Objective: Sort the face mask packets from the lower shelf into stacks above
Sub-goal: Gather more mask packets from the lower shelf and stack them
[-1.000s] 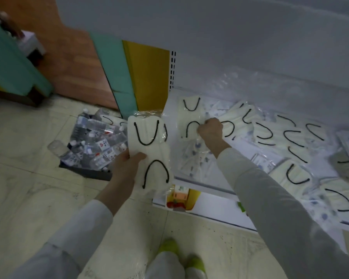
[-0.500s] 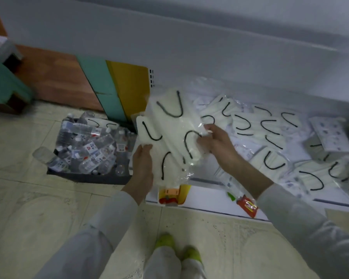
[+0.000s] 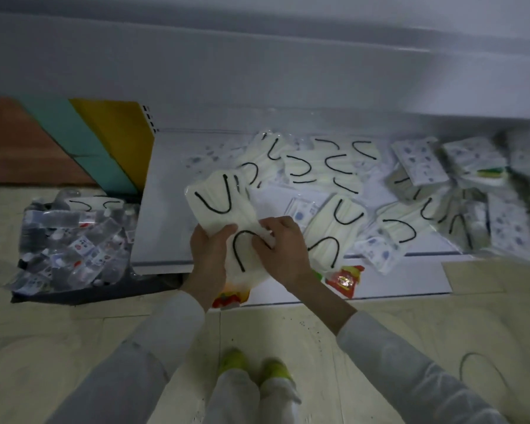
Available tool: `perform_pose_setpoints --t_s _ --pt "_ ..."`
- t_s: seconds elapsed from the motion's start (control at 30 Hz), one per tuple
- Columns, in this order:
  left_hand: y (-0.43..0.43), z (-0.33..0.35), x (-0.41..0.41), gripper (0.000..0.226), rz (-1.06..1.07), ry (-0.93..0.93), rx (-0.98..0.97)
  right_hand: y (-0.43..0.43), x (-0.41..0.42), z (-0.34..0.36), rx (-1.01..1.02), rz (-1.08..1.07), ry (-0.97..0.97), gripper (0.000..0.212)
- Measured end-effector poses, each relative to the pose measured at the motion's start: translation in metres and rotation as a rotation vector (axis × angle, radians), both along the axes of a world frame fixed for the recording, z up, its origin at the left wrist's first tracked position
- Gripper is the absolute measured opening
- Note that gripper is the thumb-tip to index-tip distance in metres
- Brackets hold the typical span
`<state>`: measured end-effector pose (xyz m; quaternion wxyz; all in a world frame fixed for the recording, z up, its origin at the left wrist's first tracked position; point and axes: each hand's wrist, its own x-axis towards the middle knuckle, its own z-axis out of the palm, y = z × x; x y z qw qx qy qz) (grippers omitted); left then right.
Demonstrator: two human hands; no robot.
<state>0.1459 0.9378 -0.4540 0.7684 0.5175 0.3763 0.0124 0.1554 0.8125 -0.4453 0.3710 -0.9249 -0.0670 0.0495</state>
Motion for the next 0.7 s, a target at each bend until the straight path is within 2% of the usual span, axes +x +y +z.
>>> perform_pose_setpoints --t_s 0.07,0.13,0.2,0.27,0.33,0.4,0.43,0.6,0.7 --pt "-0.008 0.000 0.001 0.045 -0.012 0.021 0.014 -0.023 -0.003 -0.002 0.037 -0.090 0.011 0.027" --pt "-0.014 -0.002 0.002 0.046 -0.025 0.035 0.010 -0.054 -0.006 -0.006 -0.001 -0.283 0.067 0.022" --pt "-0.019 -0.004 0.001 0.047 -0.047 0.038 0.000 -0.088 -0.008 -0.012 -0.076 -0.512 0.203 0.024" --pt "-0.024 -0.004 -0.001 0.047 -0.067 0.037 -0.005 -0.115 -0.011 -0.021 -0.143 -0.638 0.397 0.034" --pt "-0.028 -0.001 -0.001 0.043 -0.072 0.019 -0.047 -0.126 -0.010 -0.030 -0.020 -0.673 0.574 0.044" --pt "-0.030 0.000 -0.001 0.041 -0.081 0.001 -0.081 -0.124 -0.008 -0.031 0.315 -0.740 0.697 0.031" --pt "-0.030 0.000 -0.001 0.042 -0.088 -0.002 -0.080 -0.122 -0.006 -0.028 0.403 -0.777 0.707 0.023" --pt "-0.026 -0.007 0.002 0.044 -0.086 0.024 -0.046 -0.126 0.005 -0.026 0.350 -0.852 0.621 0.020" --pt "-0.026 -0.008 0.005 0.044 -0.087 0.019 -0.039 -0.135 0.002 -0.019 0.512 -0.827 0.682 0.007"
